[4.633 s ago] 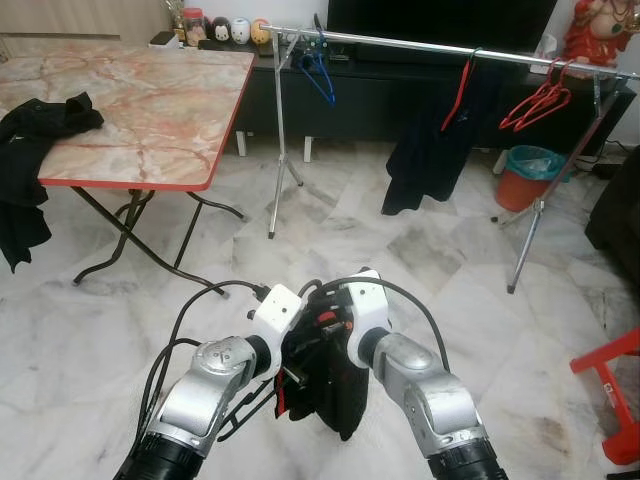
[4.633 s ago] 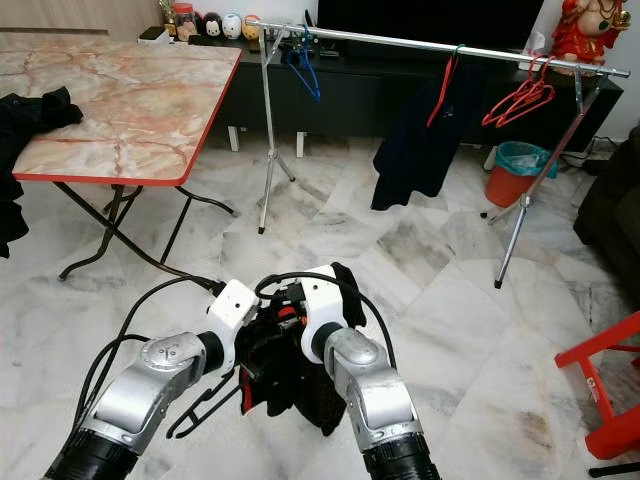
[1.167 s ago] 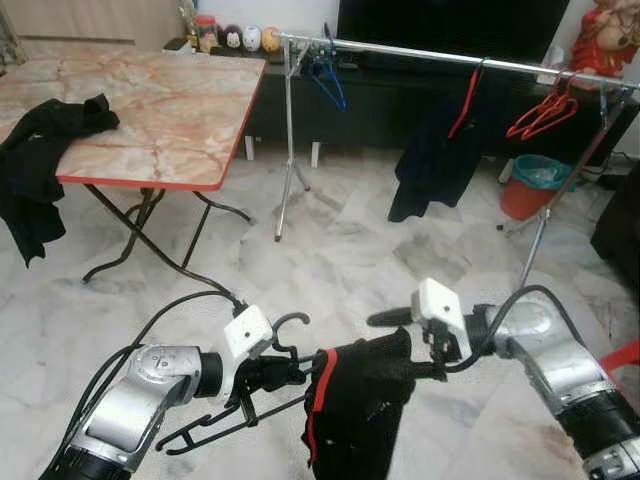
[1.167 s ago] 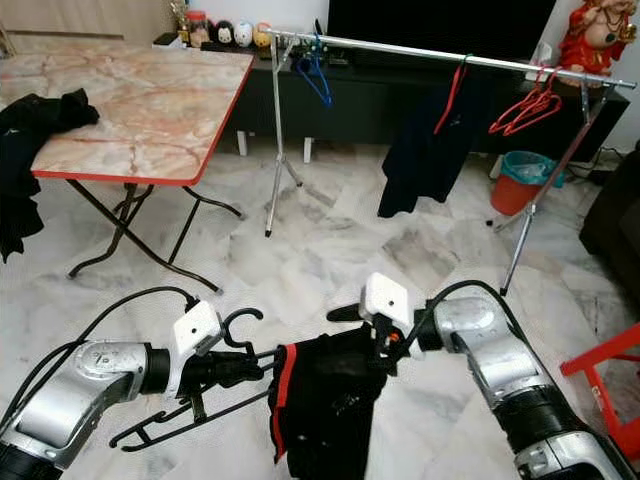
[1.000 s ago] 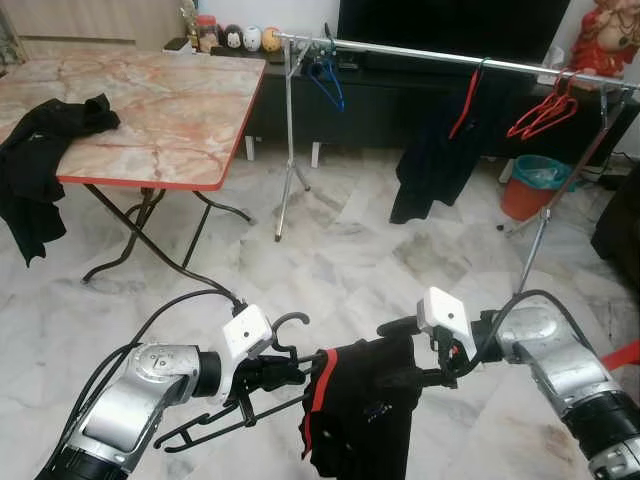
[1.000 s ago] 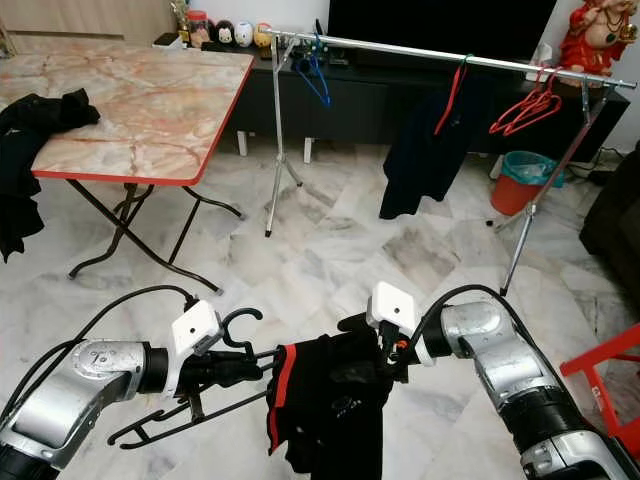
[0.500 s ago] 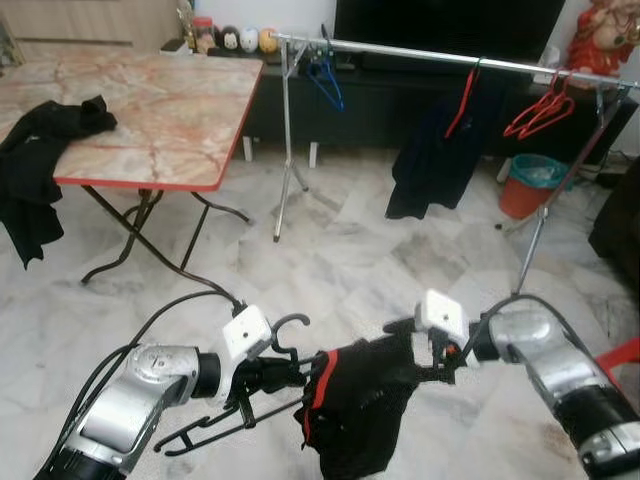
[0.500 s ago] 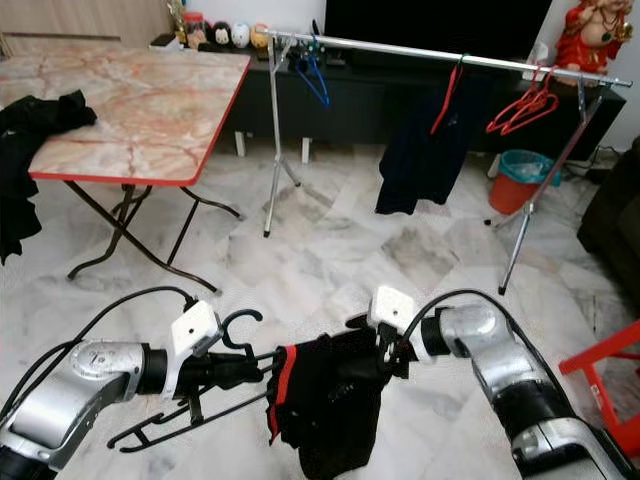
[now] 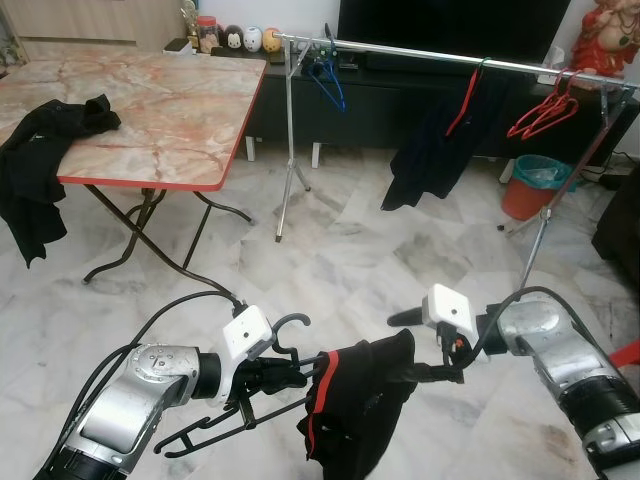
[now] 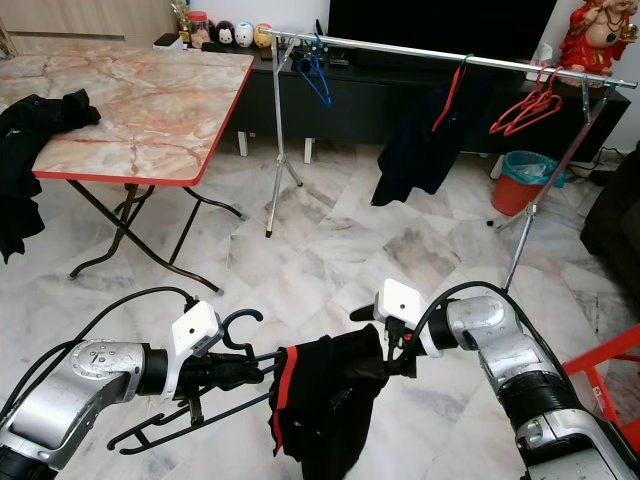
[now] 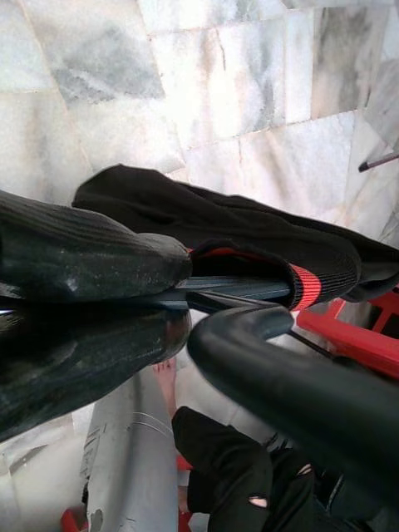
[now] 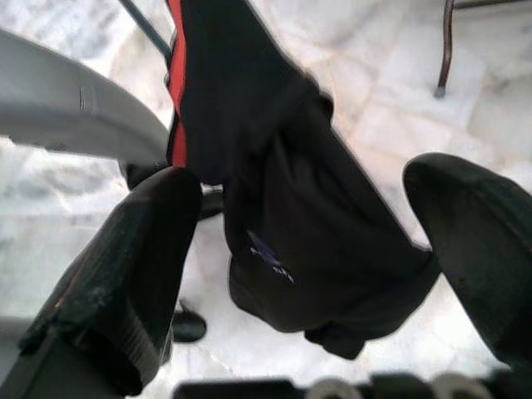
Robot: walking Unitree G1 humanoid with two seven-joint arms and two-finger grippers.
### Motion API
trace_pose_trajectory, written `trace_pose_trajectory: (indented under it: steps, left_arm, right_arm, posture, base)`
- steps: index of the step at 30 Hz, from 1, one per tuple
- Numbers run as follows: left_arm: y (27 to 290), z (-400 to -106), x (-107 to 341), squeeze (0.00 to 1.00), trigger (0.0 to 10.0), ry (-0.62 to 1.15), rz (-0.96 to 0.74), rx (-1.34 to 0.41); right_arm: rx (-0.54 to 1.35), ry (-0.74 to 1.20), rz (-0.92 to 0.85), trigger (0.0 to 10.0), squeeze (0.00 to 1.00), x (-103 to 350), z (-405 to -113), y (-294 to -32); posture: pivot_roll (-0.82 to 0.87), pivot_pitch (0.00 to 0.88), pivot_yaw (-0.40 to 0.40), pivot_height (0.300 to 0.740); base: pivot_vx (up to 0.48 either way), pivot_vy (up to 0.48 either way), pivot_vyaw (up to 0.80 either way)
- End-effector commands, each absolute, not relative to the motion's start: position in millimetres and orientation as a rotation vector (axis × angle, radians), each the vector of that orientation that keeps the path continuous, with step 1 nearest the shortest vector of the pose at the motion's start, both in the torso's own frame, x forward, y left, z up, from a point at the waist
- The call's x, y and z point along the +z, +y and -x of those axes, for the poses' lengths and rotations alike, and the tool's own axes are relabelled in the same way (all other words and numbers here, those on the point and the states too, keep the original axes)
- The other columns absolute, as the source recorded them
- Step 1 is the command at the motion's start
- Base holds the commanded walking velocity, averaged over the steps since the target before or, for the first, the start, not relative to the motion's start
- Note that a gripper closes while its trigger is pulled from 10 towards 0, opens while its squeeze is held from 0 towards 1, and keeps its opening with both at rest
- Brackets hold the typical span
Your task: Hang hanger
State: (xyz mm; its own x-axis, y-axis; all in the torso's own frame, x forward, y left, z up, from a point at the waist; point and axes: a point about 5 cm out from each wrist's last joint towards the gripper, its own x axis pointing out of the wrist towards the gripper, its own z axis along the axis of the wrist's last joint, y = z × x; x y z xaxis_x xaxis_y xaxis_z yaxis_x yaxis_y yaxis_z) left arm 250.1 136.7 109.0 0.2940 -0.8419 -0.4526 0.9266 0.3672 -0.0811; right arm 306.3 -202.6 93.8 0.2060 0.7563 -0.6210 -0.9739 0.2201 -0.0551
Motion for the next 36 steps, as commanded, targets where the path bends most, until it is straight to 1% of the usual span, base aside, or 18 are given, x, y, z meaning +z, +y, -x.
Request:
trace_pose_trajectory:
  steps: [1,2,3,6,9,18,31,34,36]
  left_arm:
    - [132.2,-248.9,118.2,0.0,10.0,0.419,-0.225,-1.216]
    - [131.8,-248.3,118.1,0.0,10.0,0.419,-0.224,-1.218]
    - [131.6,-248.0,118.4,0.0,10.0,0.419,-0.223,-1.218]
    - [130.9,-247.4,119.3,0.0,10.0,0.418,-0.222,-1.222]
    - [130.5,-246.9,119.1,0.0,10.0,0.419,-0.221,-1.225]
    - [130.8,-246.3,118.2,0.0,10.0,0.426,-0.221,-1.221]
    - [127.0,-243.7,116.9,0.0,10.0,0.429,-0.218,-1.232]
    - [126.6,-243.3,117.0,0.0,10.0,0.43,-0.218,-1.24]
    - [124.7,-242.9,117.6,0.0,10.0,0.428,-0.216,-1.246]
  right_arm:
    - [1.24,0.523,0.561,10.0,1.0,98.6,-312.4,-206.7]
    - [1.202,0.514,0.586,10.0,0.83,98.8,-316.5,-207.1]
    - [1.192,0.506,0.592,10.0,0.0,99.5,-318.1,-206.8]
    - [1.112,0.458,0.613,10.0,0.0,104.0,-327.9,-203.9]
    - [1.101,0.444,0.61,10.0,0.0,105.1,-330.3,-202.5]
    - [1.283,0.533,0.568,10.0,0.0,90.2,-315.2,-198.6]
    - [1.302,0.551,0.556,10.0,0.0,85.7,-314.4,-196.7]
    - [1.32,0.53,0.548,10.0,0.0,85.9,-313.9,-193.8]
    - [1.375,0.514,0.519,10.0,0.0,85.0,-311.3,-186.5]
  posture:
    - [0.15,0.0,-0.037,0.74]
    - [0.15,0.0,-0.037,0.74]
    - [0.15,0.0,-0.037,0.74]
    - [0.15,0.0,-0.037,0.74]
    - [0.15,0.0,-0.036,0.74]
    - [0.16,0.0,-0.043,0.74]
    - [0.16,0.0,-0.045,0.74]
    - [0.16,0.0,-0.046,0.74]
    - [0.16,0.0,-0.046,0.74]
  base:
    - [0.0,0.0,0.0]
    - [0.0,0.0,0.0]
    - [0.0,0.0,0.0]
    - [0.0,0.0,0.0]
    - [0.0,0.0,0.0]
    - [0.0,0.0,0.0]
    - [0.0,0.0,0.0]
    - [0.0,0.0,0.0]
    - [0.0,0.0,0.0]
